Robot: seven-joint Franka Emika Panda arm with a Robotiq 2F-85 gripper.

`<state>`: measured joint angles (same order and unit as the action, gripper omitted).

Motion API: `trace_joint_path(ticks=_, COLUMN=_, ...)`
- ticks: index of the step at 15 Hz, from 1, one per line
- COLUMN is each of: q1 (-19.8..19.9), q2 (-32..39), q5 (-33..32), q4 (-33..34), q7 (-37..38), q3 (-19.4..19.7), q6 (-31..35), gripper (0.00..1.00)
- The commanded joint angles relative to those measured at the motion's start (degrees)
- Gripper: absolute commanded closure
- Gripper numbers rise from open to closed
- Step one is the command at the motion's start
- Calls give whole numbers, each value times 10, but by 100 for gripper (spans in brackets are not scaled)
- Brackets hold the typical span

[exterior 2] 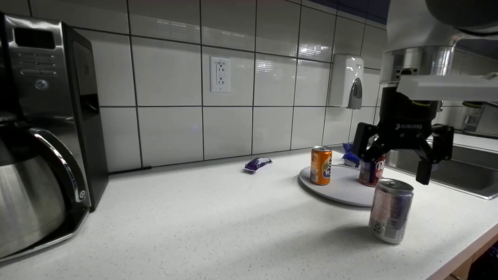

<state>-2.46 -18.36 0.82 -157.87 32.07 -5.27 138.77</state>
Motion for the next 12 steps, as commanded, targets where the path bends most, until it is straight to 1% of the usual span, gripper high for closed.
trace_joint_path(ticks=1, q1=8, q2=-8, q5=14, q4=-8, q7=-33, q3=-2, q6=14, gripper=0)
trace_joint_path(ticks=5, q1=4, q2=12, q5=18, q4=4, q7=-63, q3=2, q6=20, gripper=0)
trace_joint_path(ticks=12, q1=3, q2=35, q5=41, q4=5, q7=-103, q3=8, q6=31, gripper=0)
